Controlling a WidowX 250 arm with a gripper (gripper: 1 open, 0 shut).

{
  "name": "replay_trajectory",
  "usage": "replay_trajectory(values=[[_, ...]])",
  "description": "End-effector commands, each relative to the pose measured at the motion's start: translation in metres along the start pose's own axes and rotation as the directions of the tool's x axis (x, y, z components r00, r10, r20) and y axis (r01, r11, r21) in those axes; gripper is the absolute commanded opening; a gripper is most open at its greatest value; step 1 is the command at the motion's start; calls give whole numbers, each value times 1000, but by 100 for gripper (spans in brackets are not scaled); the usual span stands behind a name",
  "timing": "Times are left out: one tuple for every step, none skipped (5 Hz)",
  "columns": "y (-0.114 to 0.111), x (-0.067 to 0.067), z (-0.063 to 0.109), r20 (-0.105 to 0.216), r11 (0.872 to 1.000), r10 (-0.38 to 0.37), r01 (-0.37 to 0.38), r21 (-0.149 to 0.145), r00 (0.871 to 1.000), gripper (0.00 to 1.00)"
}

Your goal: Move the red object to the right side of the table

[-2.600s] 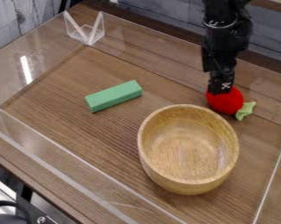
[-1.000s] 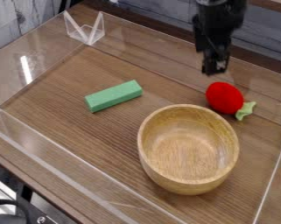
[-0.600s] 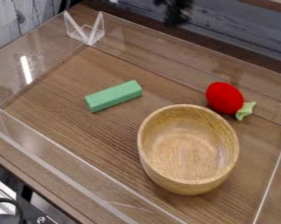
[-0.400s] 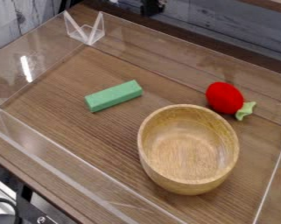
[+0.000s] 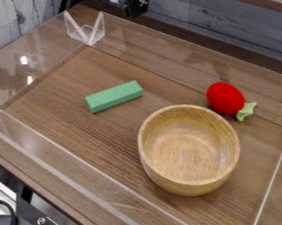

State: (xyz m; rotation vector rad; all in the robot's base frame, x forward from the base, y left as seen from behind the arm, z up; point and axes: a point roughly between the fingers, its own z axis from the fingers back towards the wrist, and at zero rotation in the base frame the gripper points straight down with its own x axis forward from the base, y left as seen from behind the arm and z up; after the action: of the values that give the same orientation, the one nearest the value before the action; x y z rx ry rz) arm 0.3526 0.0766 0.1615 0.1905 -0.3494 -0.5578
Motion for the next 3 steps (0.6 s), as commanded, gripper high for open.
replay_trajectory(values=[[-16, 20, 1, 43, 998, -55, 54, 10, 998, 100], [-53, 38, -4, 60, 993, -120, 121, -10, 991, 0], [-79, 52, -10, 76, 984, -173, 176, -28, 982, 0]])
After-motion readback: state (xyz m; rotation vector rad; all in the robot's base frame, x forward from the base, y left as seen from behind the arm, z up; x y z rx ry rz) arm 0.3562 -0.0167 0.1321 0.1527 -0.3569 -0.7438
